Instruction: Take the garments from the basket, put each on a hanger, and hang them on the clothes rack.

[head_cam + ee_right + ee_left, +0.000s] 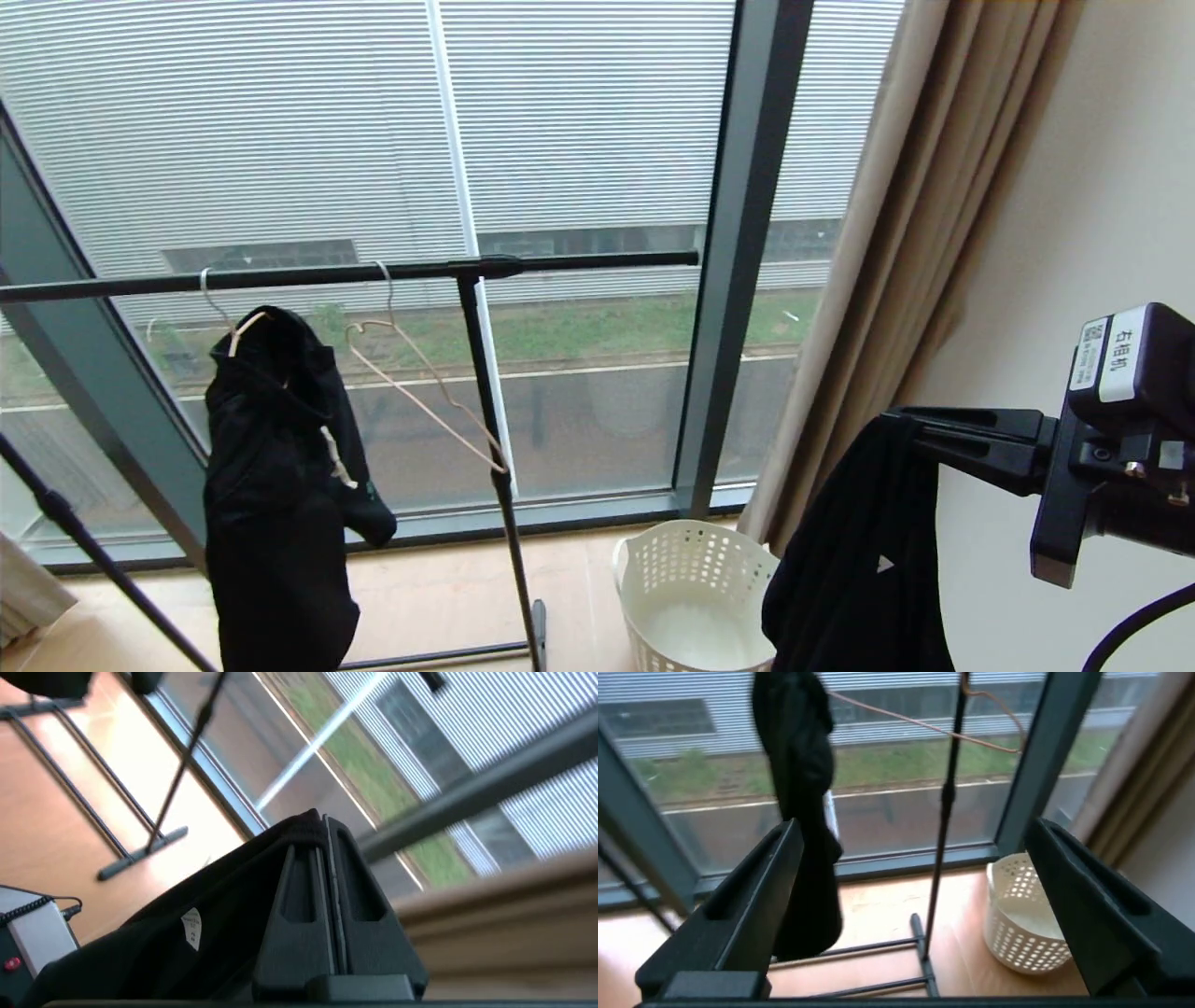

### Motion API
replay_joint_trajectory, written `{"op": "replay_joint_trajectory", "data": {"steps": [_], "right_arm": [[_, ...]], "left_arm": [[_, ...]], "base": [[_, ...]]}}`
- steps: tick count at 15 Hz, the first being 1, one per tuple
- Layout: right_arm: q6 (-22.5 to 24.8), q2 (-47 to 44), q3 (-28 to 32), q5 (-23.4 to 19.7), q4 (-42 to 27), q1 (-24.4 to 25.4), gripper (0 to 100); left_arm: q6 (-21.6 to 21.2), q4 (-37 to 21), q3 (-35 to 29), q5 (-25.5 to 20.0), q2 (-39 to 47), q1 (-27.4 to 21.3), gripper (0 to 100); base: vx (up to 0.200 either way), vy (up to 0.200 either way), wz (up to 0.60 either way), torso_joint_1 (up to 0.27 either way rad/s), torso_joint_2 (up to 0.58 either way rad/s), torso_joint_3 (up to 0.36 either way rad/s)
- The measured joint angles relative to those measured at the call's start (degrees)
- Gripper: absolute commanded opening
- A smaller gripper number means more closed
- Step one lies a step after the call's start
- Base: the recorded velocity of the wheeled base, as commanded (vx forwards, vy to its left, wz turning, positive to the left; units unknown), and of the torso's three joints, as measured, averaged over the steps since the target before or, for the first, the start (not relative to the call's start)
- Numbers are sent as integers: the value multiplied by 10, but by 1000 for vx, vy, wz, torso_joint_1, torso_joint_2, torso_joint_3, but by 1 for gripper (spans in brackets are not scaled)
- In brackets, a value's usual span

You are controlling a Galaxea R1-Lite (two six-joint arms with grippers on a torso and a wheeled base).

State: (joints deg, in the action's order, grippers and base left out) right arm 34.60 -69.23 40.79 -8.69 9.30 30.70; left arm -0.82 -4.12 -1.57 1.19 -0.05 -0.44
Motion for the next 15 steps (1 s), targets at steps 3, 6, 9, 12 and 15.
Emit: {"op": "replay_joint_trajectory", "data": {"steps": [3, 6, 9, 12, 15], "right_arm": [[0, 0, 2, 0, 1, -1, 0], [0, 0, 2, 0, 2, 0, 0], [0, 1, 2, 0, 2, 0, 0], [0, 0, 1, 0, 0, -1, 0], [0, 0, 1, 0, 1, -1, 0]], "left_arm": [[1, 0, 0, 0, 0, 0, 100], [1, -1, 0, 0, 0, -1, 100], [1, 0, 0, -1, 0, 0, 100], [1, 0, 0, -1, 0, 0, 100], [2, 0, 0, -1, 0, 0, 100]], "base": [[-200, 0, 0, 9, 2, 5], [-67, 200, 0, 2, 5, -7], [0, 200, 0, -15, -7, 7], [0, 200, 0, 14, 7, 2], [0, 200, 0, -2, 2, 5]]}}
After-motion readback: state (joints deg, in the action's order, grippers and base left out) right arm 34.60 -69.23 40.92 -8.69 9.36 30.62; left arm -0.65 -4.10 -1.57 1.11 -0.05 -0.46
